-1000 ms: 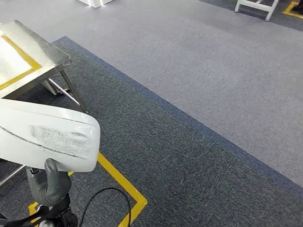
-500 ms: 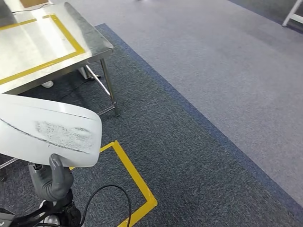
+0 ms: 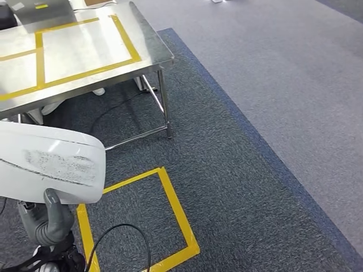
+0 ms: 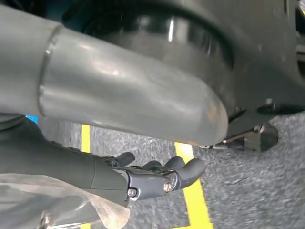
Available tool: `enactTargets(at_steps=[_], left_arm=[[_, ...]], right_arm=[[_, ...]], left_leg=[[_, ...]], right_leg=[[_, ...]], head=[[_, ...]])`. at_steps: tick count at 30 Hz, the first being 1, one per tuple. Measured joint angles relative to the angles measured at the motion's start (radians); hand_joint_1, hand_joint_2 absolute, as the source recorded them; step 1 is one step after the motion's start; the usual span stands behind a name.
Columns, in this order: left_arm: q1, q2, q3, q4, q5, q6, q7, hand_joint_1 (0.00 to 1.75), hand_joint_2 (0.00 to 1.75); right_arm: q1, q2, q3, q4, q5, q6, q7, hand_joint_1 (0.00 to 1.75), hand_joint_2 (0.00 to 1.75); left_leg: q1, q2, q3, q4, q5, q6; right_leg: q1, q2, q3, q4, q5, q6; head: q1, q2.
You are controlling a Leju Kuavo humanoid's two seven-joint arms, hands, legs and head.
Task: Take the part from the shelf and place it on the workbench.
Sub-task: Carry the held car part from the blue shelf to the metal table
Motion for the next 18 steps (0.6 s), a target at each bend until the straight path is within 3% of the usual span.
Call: enactTargets(at_steps=[2, 3, 4, 5, 7, 9, 11, 12, 14, 16, 18], left_arm=[[-0.004, 0.003, 0.008, 0.004, -0.005, 0.008, 0.0, 1.75, 1.75], [-0.003, 0.005, 0.015, 0.006, -0.005, 0.009, 0.0, 1.75, 1.75], [-0.002, 0.006, 0.021, 0.007, -0.004, 0.009, 0.0, 1.75, 1.75], [-0.001, 0.008, 0.028, 0.008, -0.003, 0.008, 0.0, 1.75, 1.75], [0.0, 0.009, 0.038, 0.008, -0.003, 0.004, 0.0, 1.75, 1.75], [-0.001, 0.01, 0.046, 0.009, -0.003, 0.0, 0.0, 1.75, 1.75], [0.002, 0.012, 0.054, 0.009, -0.002, -0.001, 0.0, 1.75, 1.75], [0.004, 0.013, 0.059, 0.009, -0.002, -0.002, 0.0, 1.75, 1.75], [0.003, 0.013, 0.066, 0.009, -0.002, -0.002, 0.0, 1.75, 1.75], [0.001, 0.014, 0.068, 0.009, -0.002, -0.002, 0.0, 1.75, 1.75], [0.001, 0.014, 0.068, 0.01, -0.004, -0.002, 0.002, 1.75, 1.75]], right_arm=[[-0.002, -0.001, 0.0, 0.0, 0.01, 0.004, 0.0, 0.0, 0.0], [-0.004, -0.002, 0.0, 0.0, 0.014, 0.004, -0.001, 0.0, 0.0], [-0.008, -0.003, 0.0, 0.0, 0.016, 0.005, -0.001, 0.0, 0.0], [-0.012, -0.003, 0.0, -0.001, 0.018, 0.006, -0.001, 0.0, 0.0], [-0.019, -0.003, 0.0, -0.001, 0.02, 0.011, 0.005, 0.0, 0.0], [-0.024, -0.003, 0.001, -0.001, 0.022, 0.013, 0.012, 0.0, 0.0], [-0.029, -0.003, 0.002, -0.001, 0.025, 0.014, 0.014, 0.0, 0.0], [-0.033, -0.003, 0.003, -0.001, 0.026, 0.014, 0.014, 0.0, 0.0], [-0.037, -0.003, 0.004, -0.001, 0.028, 0.014, 0.013, 0.0, 0.0], [-0.036, -0.003, 0.004, -0.001, 0.028, 0.014, 0.013, 0.0, 0.0], [-0.033, -0.003, 0.004, -0.001, 0.028, 0.013, 0.012, 0.0, 0.0]], left_leg=[[0.003, 0.031, -0.062, 0.124, -0.05, -0.005], [0.005, 0.035, -0.078, 0.154, -0.052, -0.007], [0.006, 0.038, -0.074, 0.145, -0.036, -0.007], [0.006, 0.044, -0.052, 0.1, -0.004, -0.006], [0.0, 0.084, 0.016, -0.034, 0.054, 0.001], [-0.009, 0.114, 0.053, -0.107, 0.068, 0.012], [-0.013, 0.099, 0.055, -0.115, 0.064, 0.023], [-0.012, 0.088, 0.057, -0.119, 0.065, 0.029], [-0.007, 0.066, 0.061, -0.127, 0.07, 0.041], [-0.004, 0.044, 0.062, -0.13, 0.072, 0.048], [-0.005, 0.016, 0.063, -0.129, 0.07, 0.051]], right_leg=[[0.003, -0.032, 0.004, 0.0, -0.005, -0.004], [0.004, -0.048, 0.006, 0.0, -0.008, -0.004], [0.005, -0.062, 0.009, 0.0, -0.011, -0.004], [0.005, -0.075, 0.013, 0.0, -0.014, -0.002], [0.008, -0.098, 0.022, 0.0, -0.023, 0.004], [0.012, -0.118, 0.026, -0.002, -0.032, 0.015], [0.013, -0.138, 0.037, -0.007, -0.037, 0.025], [0.012, -0.139, 0.042, -0.006, -0.042, 0.03], [0.009, -0.096, 0.026, 0.04, -0.073, 0.038], [0.008, -0.037, -0.042, 0.169, -0.131, 0.041], [0.008, -0.019, -0.114, 0.283, -0.156, 0.041]], head=[[-0.001, 0.0], [-0.001, 0.0], [-0.001, 0.0], [-0.001, 0.0], [-0.002, 0.0], [-0.001, 0.0], [-0.001, 0.0], [-0.001, 0.0], [0.003, 0.0], [0.009, 0.0], [0.011, 0.0]])
